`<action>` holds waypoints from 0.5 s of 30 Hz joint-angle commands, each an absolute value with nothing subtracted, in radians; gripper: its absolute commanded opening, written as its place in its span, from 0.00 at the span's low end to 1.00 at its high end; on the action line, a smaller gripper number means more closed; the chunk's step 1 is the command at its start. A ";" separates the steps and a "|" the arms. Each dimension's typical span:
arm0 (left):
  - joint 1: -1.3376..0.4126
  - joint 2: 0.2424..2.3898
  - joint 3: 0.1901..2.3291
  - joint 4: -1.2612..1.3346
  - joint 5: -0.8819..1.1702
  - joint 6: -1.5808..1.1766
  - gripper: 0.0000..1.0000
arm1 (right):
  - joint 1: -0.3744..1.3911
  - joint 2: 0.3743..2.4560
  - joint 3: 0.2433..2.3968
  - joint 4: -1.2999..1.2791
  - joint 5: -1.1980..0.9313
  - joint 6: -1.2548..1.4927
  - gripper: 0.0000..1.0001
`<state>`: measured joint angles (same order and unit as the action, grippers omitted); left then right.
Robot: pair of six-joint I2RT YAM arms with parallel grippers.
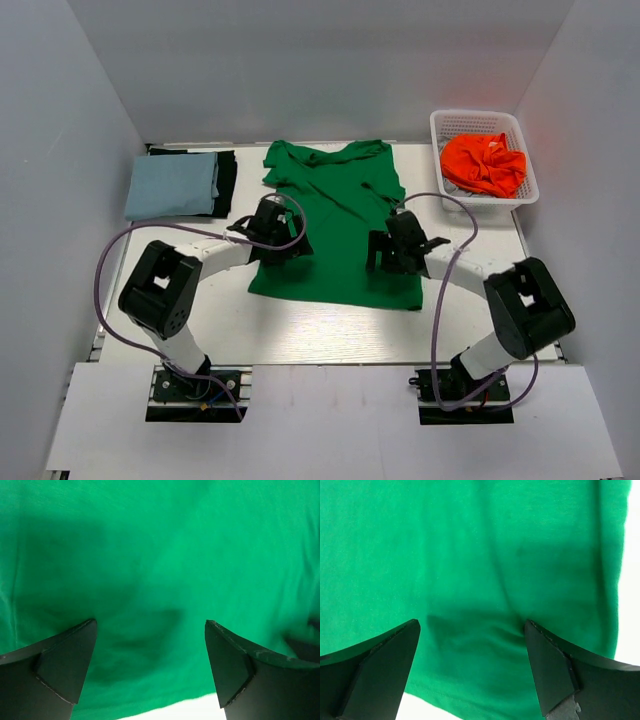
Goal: Fold and stack the t-shirts
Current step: Flatten out the tshirt
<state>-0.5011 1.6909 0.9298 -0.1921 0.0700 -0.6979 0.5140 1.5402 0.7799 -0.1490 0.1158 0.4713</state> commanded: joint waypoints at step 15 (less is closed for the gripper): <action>-0.433 2.313 1.652 -0.733 -0.324 -0.726 1.00 | 1.179 1.586 0.820 -0.063 -0.374 0.376 0.90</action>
<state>-0.4732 2.1242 1.5600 -0.6525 -0.3450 -0.7418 1.1099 1.4788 0.7006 -0.0891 -0.2394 0.4934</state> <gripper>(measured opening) 0.994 0.905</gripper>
